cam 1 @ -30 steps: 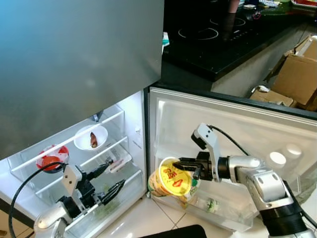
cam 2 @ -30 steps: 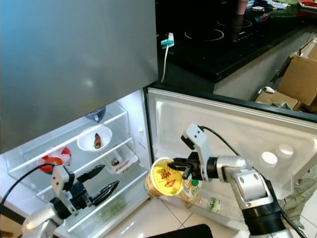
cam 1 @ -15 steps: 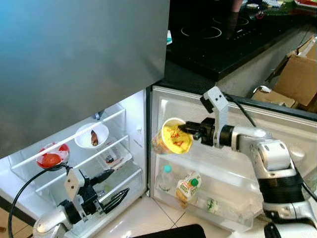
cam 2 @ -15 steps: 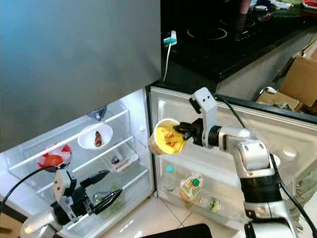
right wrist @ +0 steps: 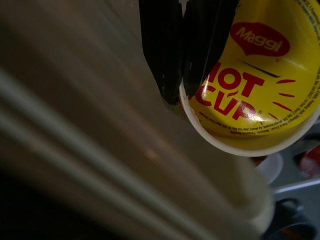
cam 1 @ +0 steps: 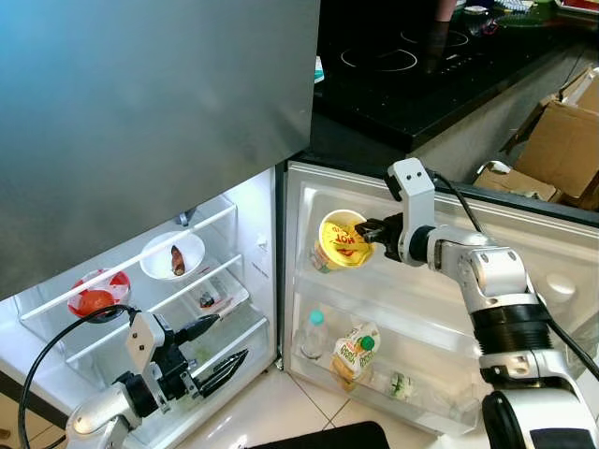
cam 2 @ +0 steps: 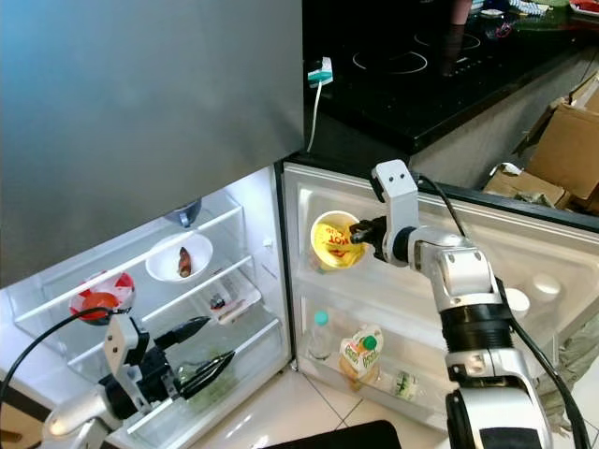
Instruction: Restocking fridge
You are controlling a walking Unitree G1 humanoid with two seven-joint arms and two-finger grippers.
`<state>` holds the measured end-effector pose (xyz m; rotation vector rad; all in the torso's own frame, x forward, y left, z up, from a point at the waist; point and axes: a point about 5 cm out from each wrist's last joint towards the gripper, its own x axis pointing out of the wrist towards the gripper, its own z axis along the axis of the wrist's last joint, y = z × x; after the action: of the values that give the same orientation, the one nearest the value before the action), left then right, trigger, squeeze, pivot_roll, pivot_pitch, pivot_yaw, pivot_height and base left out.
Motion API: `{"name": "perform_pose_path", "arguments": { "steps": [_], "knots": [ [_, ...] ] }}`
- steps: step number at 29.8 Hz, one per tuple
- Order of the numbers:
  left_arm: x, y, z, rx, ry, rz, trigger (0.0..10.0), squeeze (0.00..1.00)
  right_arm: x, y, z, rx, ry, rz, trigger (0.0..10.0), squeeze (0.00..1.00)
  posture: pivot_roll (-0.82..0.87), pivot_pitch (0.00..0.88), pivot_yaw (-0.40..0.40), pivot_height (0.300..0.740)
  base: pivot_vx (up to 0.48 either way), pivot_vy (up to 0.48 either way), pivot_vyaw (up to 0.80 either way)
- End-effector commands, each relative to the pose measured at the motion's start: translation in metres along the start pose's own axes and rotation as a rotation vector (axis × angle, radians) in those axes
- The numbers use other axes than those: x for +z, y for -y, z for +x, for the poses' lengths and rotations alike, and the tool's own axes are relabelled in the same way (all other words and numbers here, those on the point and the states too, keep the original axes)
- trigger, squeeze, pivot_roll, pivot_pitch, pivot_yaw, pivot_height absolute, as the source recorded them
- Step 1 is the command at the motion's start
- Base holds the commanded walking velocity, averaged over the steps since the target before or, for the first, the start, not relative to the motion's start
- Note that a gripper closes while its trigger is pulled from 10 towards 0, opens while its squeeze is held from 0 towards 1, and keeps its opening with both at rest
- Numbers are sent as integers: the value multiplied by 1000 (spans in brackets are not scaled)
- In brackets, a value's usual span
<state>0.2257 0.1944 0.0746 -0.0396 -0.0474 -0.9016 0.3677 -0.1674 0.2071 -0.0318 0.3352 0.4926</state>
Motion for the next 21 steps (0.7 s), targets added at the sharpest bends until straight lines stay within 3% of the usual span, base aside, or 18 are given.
{"name": "perform_pose_path", "arguments": {
  "steps": [1,8,12,21],
  "knots": [
    [-2,2,-1,-4,-12,-6,10000,0,2,5,2,-43,14,8,10000,0,-40,53,1,740,0,0,0],
    [-1,2,2,-6,-9,-5,10000,0,1,6,9,-83,-19,-8,10000,0,-38,52,-2,740,0,0,0],
    [-1,4,4,-9,-6,-5,10000,0,-12,-1,19,-99,-111,-72,10000,0,-36,49,-7,740,0,0,0],
    [-2,6,6,-14,-4,-7,10000,0,-18,-6,29,-107,-134,-73,10000,0,-36,53,-8,740,0,0,0]
  ]
}}
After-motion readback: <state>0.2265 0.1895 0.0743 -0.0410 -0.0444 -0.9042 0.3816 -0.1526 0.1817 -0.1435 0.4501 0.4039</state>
